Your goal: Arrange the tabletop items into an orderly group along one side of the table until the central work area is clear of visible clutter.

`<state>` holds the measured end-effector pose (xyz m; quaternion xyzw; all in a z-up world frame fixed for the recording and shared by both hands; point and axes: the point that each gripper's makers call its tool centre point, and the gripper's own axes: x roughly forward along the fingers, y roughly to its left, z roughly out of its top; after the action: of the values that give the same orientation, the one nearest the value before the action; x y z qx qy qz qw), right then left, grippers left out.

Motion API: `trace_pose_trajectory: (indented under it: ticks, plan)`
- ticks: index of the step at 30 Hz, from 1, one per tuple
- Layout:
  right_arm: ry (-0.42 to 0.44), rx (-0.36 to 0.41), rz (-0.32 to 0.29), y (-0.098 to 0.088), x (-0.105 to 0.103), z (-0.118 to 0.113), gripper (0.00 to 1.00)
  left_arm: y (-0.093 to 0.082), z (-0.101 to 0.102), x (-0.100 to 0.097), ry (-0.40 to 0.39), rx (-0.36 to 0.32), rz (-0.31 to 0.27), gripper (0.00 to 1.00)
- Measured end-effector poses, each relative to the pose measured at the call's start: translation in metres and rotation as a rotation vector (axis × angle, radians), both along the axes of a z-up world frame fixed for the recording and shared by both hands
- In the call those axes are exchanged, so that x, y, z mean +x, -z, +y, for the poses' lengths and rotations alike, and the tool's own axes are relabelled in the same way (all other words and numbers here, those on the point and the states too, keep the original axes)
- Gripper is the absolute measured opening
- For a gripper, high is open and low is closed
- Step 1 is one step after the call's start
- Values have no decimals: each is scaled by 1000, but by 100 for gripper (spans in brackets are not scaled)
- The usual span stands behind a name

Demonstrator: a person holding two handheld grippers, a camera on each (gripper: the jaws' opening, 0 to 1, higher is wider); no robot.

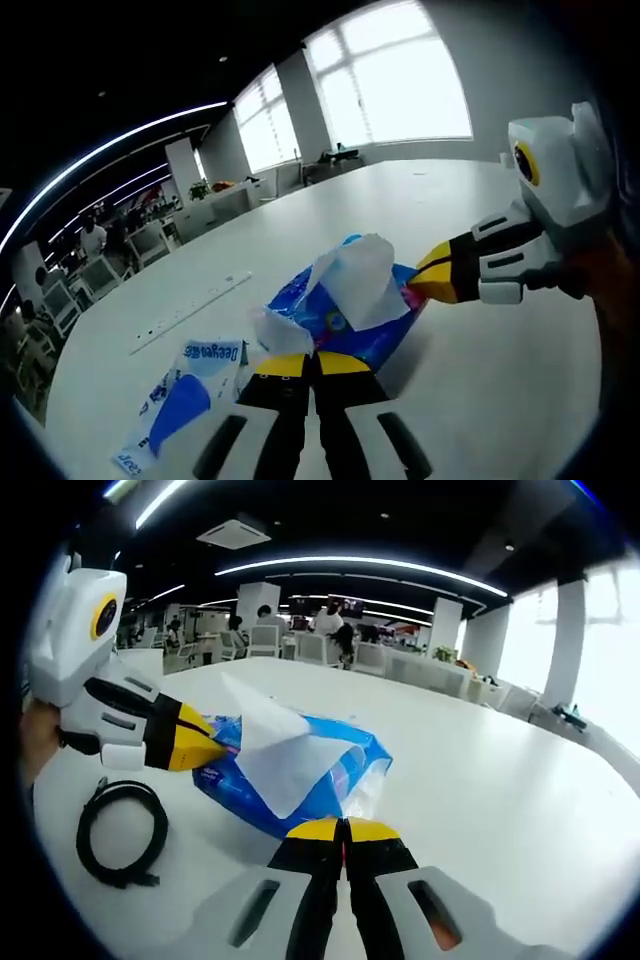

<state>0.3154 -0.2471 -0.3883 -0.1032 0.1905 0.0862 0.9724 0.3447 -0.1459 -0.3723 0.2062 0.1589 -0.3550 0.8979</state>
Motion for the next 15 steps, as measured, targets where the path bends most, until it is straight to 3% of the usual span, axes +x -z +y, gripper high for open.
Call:
trace_pose_trajectory:
  ticks: [15]
  plan:
    - [3,-29,59,20,-8,-6,0,28,-9,-6,4,46,26,0]
